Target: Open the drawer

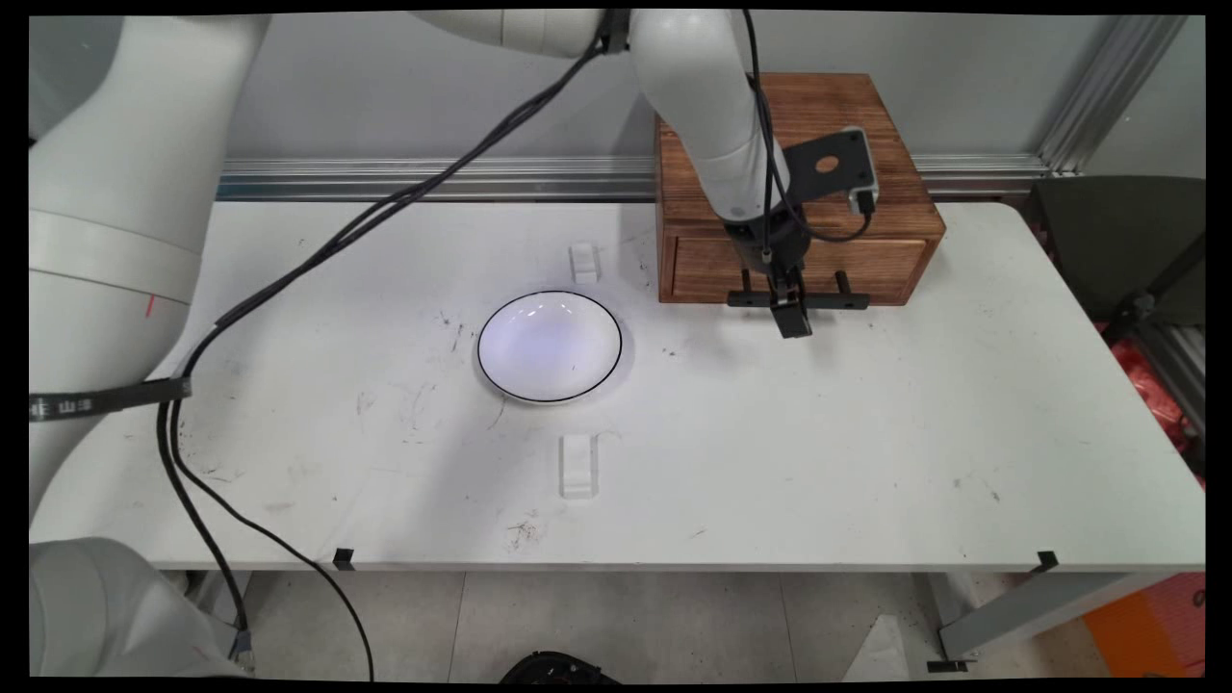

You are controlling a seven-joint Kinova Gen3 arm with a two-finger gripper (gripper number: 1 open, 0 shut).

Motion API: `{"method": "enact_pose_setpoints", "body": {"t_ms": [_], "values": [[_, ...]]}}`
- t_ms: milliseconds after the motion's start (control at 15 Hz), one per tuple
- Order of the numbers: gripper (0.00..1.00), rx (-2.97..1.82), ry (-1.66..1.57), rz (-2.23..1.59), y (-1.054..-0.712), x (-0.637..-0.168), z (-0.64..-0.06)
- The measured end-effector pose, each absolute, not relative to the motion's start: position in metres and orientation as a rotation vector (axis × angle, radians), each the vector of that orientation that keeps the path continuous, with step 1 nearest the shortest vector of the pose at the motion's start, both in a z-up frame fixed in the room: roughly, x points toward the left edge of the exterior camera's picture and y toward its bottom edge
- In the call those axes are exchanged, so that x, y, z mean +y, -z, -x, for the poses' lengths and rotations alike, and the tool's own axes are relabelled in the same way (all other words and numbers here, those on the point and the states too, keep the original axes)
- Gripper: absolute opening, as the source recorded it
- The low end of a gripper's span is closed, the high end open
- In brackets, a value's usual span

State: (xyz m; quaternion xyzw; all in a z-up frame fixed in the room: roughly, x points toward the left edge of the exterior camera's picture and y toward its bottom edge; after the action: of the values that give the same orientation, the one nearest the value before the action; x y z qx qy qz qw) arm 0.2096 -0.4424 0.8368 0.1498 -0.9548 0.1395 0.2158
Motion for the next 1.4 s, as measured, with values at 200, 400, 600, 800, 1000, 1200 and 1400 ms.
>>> {"method": "enact_pose_setpoints", "body": {"t_ms": [200, 400, 600, 800, 1000, 1200, 1400], "values": [[1.0, -2.649, -0.388, -0.413, -0.822, -0.447, -0.205], [1.0, -2.647, -0.396, -0.415, -0.81, -0.452, -0.202], [1.0, -2.645, -0.403, -0.422, -0.8, -0.456, -0.201], [1.0, -2.644, -0.398, -0.434, -0.79, -0.457, -0.2], [1.0, -2.642, -0.389, -0.446, -0.783, -0.457, -0.199], [1.0, -2.639, -0.377, -0.457, -0.778, -0.454, -0.198], [1.0, -2.635, -0.365, -0.465, -0.776, -0.451, -0.196]]}}
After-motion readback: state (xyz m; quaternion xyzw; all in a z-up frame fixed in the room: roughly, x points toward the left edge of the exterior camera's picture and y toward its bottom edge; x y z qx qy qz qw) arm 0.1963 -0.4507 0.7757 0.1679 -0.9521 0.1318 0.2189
